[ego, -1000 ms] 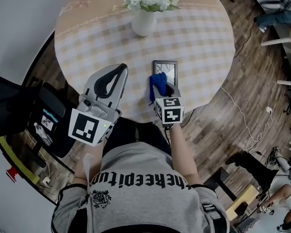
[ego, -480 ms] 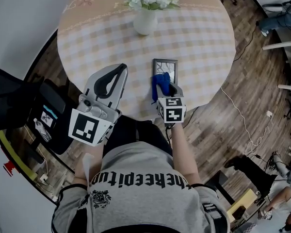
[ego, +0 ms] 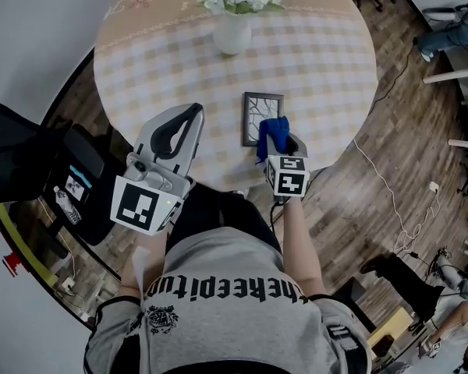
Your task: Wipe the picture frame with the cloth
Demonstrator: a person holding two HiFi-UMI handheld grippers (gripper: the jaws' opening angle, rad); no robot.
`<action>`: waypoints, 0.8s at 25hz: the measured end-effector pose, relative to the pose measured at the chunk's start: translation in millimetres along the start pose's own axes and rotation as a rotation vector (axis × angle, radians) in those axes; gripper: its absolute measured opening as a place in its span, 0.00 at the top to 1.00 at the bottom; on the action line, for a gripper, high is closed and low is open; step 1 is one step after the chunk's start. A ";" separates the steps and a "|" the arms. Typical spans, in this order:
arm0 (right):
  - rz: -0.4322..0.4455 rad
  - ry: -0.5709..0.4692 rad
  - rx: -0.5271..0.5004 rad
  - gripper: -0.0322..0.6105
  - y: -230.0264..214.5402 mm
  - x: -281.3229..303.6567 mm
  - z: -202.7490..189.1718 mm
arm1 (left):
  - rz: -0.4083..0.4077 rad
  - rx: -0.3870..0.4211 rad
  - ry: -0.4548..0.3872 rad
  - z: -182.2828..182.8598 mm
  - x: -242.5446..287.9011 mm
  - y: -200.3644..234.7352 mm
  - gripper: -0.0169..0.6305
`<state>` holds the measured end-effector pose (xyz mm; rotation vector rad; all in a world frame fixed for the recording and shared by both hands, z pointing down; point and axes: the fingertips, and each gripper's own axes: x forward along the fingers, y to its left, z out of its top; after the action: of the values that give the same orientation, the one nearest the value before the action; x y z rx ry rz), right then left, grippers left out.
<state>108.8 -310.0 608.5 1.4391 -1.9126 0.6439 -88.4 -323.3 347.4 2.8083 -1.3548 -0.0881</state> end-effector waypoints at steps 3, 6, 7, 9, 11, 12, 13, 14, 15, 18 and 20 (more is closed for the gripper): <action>0.000 -0.007 0.021 0.73 -8.1 -3.7 -2.9 | 0.008 0.004 0.000 1.2 -1.4 -3.6 0.95; 0.007 -0.015 0.031 0.73 -11.8 -6.4 -4.6 | 0.014 0.007 0.000 2.3 -2.7 -7.9 0.95; 0.008 -0.017 0.030 0.73 -12.6 -7.3 -5.0 | 0.016 0.009 -0.001 2.8 -3.1 -9.3 0.95; 0.011 -0.021 0.029 0.73 -14.7 -8.9 -5.9 | 0.020 0.012 -0.002 3.8 -3.9 -12.3 0.95; 0.018 -0.027 0.033 0.73 -16.8 -9.5 -6.9 | 0.026 0.016 -0.002 4.3 -4.6 -15.5 0.95; 0.023 -0.031 0.037 0.73 -17.4 -9.2 -7.3 | 0.030 0.019 -0.002 4.5 -4.9 -17.3 0.95; 0.029 -0.034 0.040 0.73 -17.5 -8.6 -7.8 | 0.033 0.022 -0.002 4.8 -5.2 -19.4 0.95; 0.035 -0.036 0.045 0.73 -17.4 -7.9 -8.0 | 0.035 0.025 -0.003 5.4 -5.5 -21.6 0.95; 0.043 -0.039 0.050 0.73 -17.2 -7.4 -8.0 | 0.038 0.028 -0.005 6.4 -5.7 -24.1 0.95; 0.073 -0.056 0.070 0.73 -16.0 -9.9 -5.7 | 0.046 0.041 -0.007 10.6 -6.5 -32.3 0.95; 0.091 -0.081 0.071 0.73 -14.5 -13.8 -1.8 | 0.053 0.040 -0.001 12.4 -7.6 -37.6 0.95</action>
<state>125.7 -303.9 599.5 1.4483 -2.0458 0.7116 -64.5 -294.0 333.7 2.8028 -1.4463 -0.0622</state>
